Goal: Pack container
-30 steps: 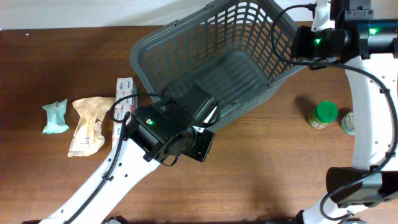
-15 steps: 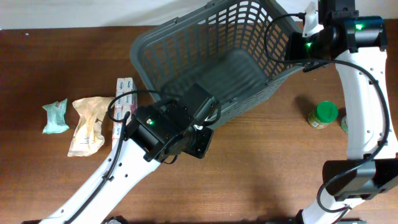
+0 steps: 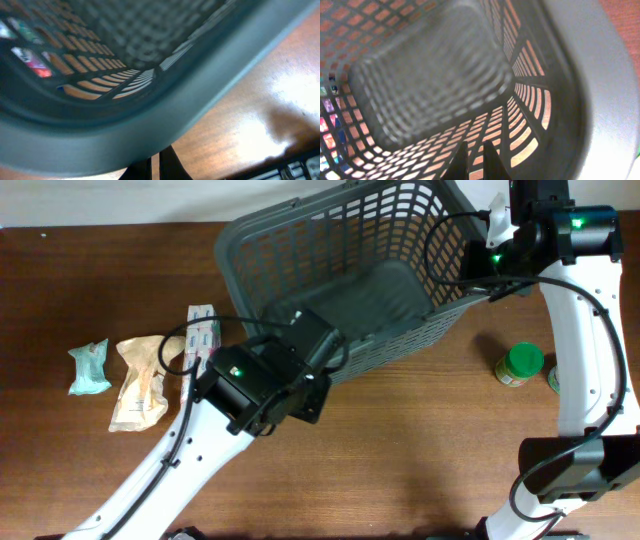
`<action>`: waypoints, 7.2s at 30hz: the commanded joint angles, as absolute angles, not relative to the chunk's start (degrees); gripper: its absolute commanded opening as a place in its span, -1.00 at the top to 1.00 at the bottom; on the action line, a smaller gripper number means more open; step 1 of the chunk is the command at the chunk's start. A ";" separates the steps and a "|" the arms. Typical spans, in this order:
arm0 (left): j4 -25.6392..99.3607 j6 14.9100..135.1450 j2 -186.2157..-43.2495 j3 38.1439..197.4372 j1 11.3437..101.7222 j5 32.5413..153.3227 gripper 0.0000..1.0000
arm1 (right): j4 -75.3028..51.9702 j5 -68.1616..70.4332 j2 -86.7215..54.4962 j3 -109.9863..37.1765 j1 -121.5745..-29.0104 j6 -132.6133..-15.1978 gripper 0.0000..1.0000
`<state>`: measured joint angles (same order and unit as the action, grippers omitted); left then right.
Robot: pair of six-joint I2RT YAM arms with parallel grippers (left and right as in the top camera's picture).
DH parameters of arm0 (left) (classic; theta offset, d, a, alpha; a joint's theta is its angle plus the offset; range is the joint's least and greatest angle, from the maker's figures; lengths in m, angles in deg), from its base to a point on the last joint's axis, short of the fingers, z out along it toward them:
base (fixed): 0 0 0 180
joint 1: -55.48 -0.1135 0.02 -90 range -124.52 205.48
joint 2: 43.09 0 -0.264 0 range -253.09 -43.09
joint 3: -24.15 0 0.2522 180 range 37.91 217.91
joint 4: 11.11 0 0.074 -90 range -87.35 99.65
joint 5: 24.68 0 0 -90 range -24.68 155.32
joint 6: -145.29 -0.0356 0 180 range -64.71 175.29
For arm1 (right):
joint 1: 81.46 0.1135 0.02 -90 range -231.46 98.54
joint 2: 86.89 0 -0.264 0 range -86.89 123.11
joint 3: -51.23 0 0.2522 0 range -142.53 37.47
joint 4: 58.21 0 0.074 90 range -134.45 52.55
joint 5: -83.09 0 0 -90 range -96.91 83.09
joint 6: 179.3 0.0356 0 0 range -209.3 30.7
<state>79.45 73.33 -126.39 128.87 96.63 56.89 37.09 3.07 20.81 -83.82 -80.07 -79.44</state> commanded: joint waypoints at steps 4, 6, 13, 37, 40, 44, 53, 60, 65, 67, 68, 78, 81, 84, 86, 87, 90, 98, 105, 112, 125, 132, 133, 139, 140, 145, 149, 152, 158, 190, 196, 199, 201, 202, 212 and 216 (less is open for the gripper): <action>77.46 72.33 -126.13 128.83 92.63 54.75 0.96 | 38.97 1.41 21.12 -84.57 -79.59 -80.09 0.92; 77.13 71.87 -126.42 128.83 91.47 54.77 0.96 | 39.36 1.41 21.12 -84.59 -79.59 -80.09 0.92; 75.43 70.19 -128.71 128.83 88.41 54.97 0.96 | 40.58 1.47 21.12 -84.59 -79.57 -80.07 0.92; 74.20 70.21 -129.78 128.83 89.05 63.91 0.96 | 39.38 1.69 20.95 -84.61 -79.57 -80.33 0.92; 72.61 70.19 -129.19 128.83 88.54 62.46 0.96 | 39.60 1.69 20.95 -84.61 -79.52 -80.33 0.92; 70.99 68.44 -129.15 128.85 87.12 61.37 0.96 | 40.23 2.11 20.95 -84.61 -79.52 -80.33 0.92; 67.14 66.89 -129.15 128.85 84.24 60.02 0.96 | 42.48 3.42 20.55 -84.61 -79.52 -81.60 0.92; 67.06 65.42 -129.15 128.85 82.16 59.10 0.96 | 42.81 3.49 19.22 -84.61 -79.52 -82.01 0.92; 68.32 64.79 -128.54 129.42 81.53 58.11 0.96 | 40.69 3.68 18.30 -85.20 -79.59 -82.69 0.92; 69.48 64.81 -127.57 130.27 81.53 57.90 0.96 | 39.66 4.58 17.73 -86.73 -79.61 -82.67 0.92; 69.94 64.81 -126.74 130.75 81.50 57.85 0.95 | 39.21 5.10 17.49 -87.87 -79.59 -82.65 0.92; 70.47 66.10 -116.60 133.02 81.44 41.46 0.84 | 38.57 1.12 16.75 -104.52 -80.18 -82.28 0.92; 70.75 66.08 -115.12 133.00 79.41 39.73 0.78 | 38.00 -4.78 16.77 -105.33 -82.32 -81.29 0.92; 70.86 66.08 -115.05 133.00 76.17 39.75 0.69 | 38.13 -5.02 17.67 -105.02 -85.18 -80.86 0.92; 70.84 66.08 -115.16 133.00 73.75 39.75 0.48 | 38.20 -4.97 18.74 -104.83 -88.07 -79.63 0.92; 70.84 66.08 -115.16 133.00 72.74 39.75 0.46 | 38.22 -4.91 19.24 -104.83 -88.99 -79.39 0.92; 70.82 66.08 -115.16 133.00 69.02 39.80 0.33 | 38.22 -4.34 21.21 -104.83 -92.11 -79.39 0.92; 71.06 66.08 -115.16 133.00 64.78 39.80 0.29 | 36.95 0.16 30.39 -104.83 -93.97 -78.56 0.92; 73.02 66.10 -115.16 132.98 64.78 40.21 0.27 | 36.52 3.46 37.88 -104.83 -93.79 -76.81 0.92; 74.75 66.10 -115.18 132.89 64.78 40.23 0.23 | 32.60 3.99 39.11 -104.83 -93.86 -77.03 0.92; 74.75 66.10 -116.80 132.87 64.78 40.69 0.22 | 30.53 12.32 39.11 -104.83 -92.18 -78.89 0.92; 74.75 66.08 -118.48 132.85 64.78 41.96 0.21 | 30.73 12.86 39.11 -104.83 -89.99 -79.02 0.92; 74.84 66.10 -118.63 132.83 64.78 41.96 0.22 | 30.73 12.84 39.11 -104.83 -89.71 -79.02 0.92; 75.19 66.08 -118.74 132.83 64.78 41.94 0.21 | 31.25 12.88 39.11 -104.83 -88.05 -79.00 0.92; 75.21 66.08 -118.74 132.83 64.78 41.94 0.22 | 31.32 12.86 39.11 -104.83 -87.78 -79.02 0.92; 75.36 66.08 -118.74 132.83 64.78 41.90 0.21 | 31.14 9.89 39.11 -104.83 -87.26 -78.98 0.92; 75.82 66.08 -118.72 132.83 64.78 41.90 -0.74 | 31.27 7.68 38.93 -104.89 -89.36 -78.43 0.92; 76.10 65.86 -118.74 132.83 64.39 41.94 -0.99 | 31.71 8.25 38.72 -104.94 -92.18 -75.20 0.92; 79.58 62.93 -120.23 132.78 58.86 45.22 -0.42 | 32.95 8.53 38.72 -104.94 -97.01 -73.34 -0.15; 78.73 47.80 -155.07 132.57 46.82 71.84 -0.83 | 36.85 -10.57 15.81 -104.87 -124.96 -74.65 -0.98; 76.74 45.12 -161.06 132.57 50.56 67.80 -0.78 | 36.82 -10.59 15.81 -104.87 -124.98 -74.65 -0.98; 75.14 45.12 -162.94 132.57 52.28 63.05 -0.78 | 36.82 -10.59 15.81 -104.87 -124.98 -74.65 -0.98; 74.40 45.18 -164.14 132.57 52.76 61.81 -0.78 | 36.82 -10.59 15.81 -104.87 -124.98 -74.65 -0.98; 74.05 45.71 -164.91 132.57 52.78 61.37 -0.78 | 36.82 -10.59 15.81 -104.87 -124.98 -74.65 -0.98; 73.46 48.13 -171.03 132.59 52.72 61.41 0.60 | 36.82 -10.59 15.81 -104.87 -124.98 -74.65 -0.98; 77.96 48.09 -171.00 135.65 52.68 61.37 0.96 | 36.82 -10.59 15.81 -104.87 -124.98 -74.65 -0.98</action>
<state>74.95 47.80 -167.70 133.92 53.11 62.42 36.78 -9.74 16.25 -104.81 -124.83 -74.74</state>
